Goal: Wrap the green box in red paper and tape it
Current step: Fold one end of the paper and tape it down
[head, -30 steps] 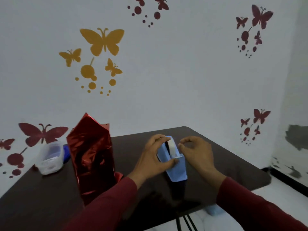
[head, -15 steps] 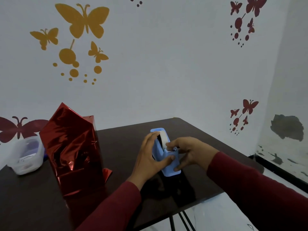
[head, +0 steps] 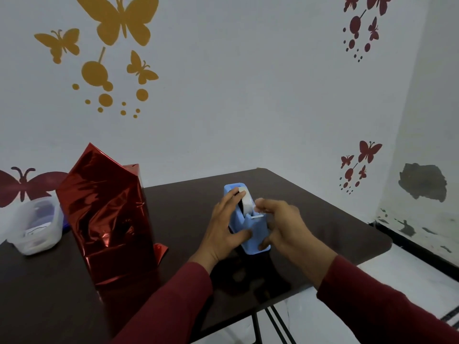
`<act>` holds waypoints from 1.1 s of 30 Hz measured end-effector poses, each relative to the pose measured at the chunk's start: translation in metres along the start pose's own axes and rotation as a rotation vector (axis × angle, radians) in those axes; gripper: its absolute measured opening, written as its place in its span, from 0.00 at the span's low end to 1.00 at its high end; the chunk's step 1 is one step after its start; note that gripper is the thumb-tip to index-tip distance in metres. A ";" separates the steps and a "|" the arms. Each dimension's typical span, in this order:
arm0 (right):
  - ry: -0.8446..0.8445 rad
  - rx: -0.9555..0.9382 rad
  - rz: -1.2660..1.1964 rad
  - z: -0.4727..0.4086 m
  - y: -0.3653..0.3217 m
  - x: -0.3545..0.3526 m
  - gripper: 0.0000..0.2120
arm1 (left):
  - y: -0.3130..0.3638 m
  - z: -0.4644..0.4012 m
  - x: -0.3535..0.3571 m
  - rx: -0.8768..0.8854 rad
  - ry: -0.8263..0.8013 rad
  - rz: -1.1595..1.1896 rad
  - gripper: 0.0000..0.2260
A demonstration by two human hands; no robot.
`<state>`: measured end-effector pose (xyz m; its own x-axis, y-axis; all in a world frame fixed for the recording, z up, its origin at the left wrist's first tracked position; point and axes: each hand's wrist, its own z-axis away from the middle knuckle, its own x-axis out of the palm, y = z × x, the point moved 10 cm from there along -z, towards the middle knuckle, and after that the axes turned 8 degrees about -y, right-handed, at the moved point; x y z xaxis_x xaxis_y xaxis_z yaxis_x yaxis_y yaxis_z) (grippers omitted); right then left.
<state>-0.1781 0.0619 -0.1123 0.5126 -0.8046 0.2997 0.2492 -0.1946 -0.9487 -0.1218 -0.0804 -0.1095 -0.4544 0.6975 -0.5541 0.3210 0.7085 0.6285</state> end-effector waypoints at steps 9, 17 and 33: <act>-0.080 -0.114 -0.054 0.019 0.028 -0.013 0.10 | -0.009 -0.001 -0.001 -0.052 0.024 0.043 0.28; -0.029 -0.249 0.275 0.015 0.023 -0.021 0.15 | -0.011 -0.003 0.000 -0.064 0.016 0.050 0.29; -0.010 -0.391 0.047 0.027 0.016 -0.042 0.14 | 0.083 0.002 -0.014 0.047 -0.082 -0.170 0.14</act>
<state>-0.1735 0.1074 -0.1372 0.5246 -0.8124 0.2544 -0.1052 -0.3584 -0.9276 -0.0874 -0.0307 -0.0507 -0.4363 0.5726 -0.6941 0.2847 0.8196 0.4971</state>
